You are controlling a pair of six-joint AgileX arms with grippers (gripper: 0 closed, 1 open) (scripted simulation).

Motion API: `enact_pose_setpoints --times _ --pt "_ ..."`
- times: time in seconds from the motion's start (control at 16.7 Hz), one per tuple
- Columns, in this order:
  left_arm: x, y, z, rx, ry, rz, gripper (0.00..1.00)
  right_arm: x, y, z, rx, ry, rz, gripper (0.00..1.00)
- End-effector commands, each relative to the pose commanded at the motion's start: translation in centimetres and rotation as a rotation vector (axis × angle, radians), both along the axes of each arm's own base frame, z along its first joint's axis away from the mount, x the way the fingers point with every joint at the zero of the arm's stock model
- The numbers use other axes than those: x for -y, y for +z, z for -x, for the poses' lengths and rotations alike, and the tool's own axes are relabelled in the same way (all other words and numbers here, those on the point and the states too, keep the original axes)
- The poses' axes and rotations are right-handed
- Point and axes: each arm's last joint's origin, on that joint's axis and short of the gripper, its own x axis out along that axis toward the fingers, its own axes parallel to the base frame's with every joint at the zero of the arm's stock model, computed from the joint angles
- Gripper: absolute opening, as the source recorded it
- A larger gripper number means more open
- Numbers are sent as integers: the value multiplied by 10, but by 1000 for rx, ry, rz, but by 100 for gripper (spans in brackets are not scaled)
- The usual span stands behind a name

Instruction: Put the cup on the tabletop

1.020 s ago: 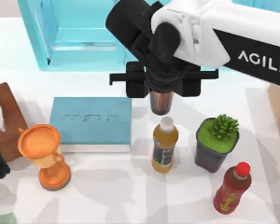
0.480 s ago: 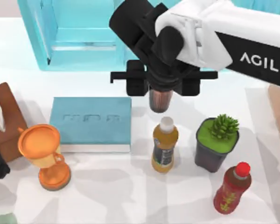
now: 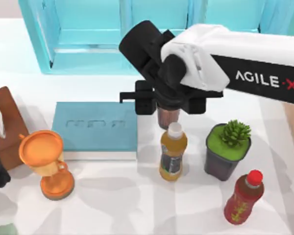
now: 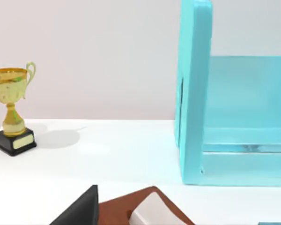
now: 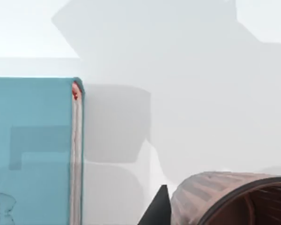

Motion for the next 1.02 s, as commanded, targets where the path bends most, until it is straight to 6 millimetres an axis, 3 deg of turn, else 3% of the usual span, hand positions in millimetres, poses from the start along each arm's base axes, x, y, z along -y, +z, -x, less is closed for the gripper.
enact_pose_setpoints --times 0.18,0.96,1.02 --pt "0 0 0 0 0 0 100 0 0 0 0 0 0 0" --pt "0 0 0 0 0 0 100 0 0 0 0 0 0 98" --pt "0 0 0 0 0 0 100 0 0 0 0 0 0 100"
